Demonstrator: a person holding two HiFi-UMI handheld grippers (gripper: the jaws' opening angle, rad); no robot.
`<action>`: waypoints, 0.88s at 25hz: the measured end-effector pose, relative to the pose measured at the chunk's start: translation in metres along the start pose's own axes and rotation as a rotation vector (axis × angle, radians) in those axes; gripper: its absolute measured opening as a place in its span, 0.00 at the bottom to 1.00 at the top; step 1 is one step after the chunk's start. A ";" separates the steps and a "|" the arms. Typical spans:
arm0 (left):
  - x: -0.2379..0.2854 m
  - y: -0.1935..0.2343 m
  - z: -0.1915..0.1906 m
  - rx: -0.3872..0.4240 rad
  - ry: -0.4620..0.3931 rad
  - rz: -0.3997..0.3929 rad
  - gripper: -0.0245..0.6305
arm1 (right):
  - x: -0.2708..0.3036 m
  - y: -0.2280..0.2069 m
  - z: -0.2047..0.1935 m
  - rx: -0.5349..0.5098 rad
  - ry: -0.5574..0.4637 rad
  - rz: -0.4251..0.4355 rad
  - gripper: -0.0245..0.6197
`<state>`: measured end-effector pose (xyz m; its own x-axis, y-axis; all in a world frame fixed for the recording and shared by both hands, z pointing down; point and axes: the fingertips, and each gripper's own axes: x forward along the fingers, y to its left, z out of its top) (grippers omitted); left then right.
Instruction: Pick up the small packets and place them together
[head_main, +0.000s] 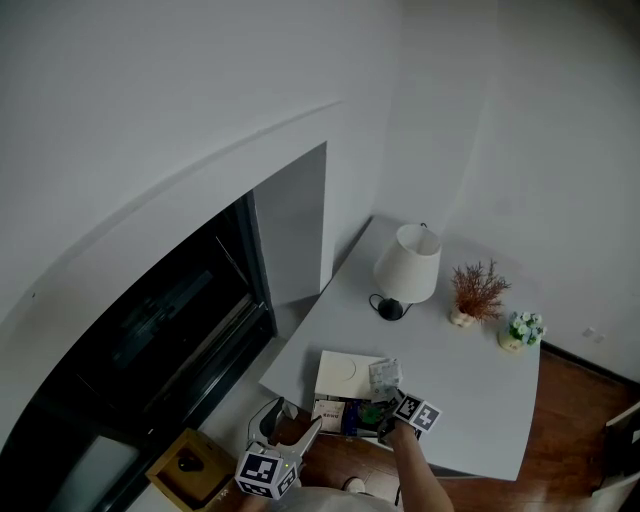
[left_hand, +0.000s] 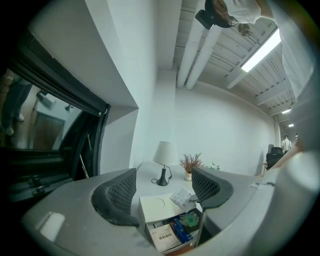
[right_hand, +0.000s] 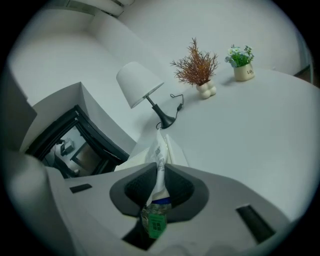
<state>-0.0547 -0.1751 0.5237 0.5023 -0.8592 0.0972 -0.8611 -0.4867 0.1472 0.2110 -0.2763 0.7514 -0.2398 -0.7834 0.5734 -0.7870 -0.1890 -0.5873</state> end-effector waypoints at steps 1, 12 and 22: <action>0.000 -0.001 0.000 0.001 0.000 -0.001 0.57 | 0.001 0.000 -0.002 0.016 -0.005 -0.002 0.15; -0.006 0.002 -0.003 0.004 0.008 0.007 0.57 | 0.003 -0.001 -0.012 0.135 -0.037 -0.016 0.23; -0.005 0.000 -0.003 0.006 0.003 -0.010 0.57 | -0.064 0.016 0.021 -0.149 -0.191 -0.003 0.31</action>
<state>-0.0567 -0.1704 0.5262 0.5113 -0.8537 0.0988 -0.8563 -0.4963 0.1426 0.2262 -0.2415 0.6931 -0.1366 -0.8832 0.4487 -0.8663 -0.1132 -0.4865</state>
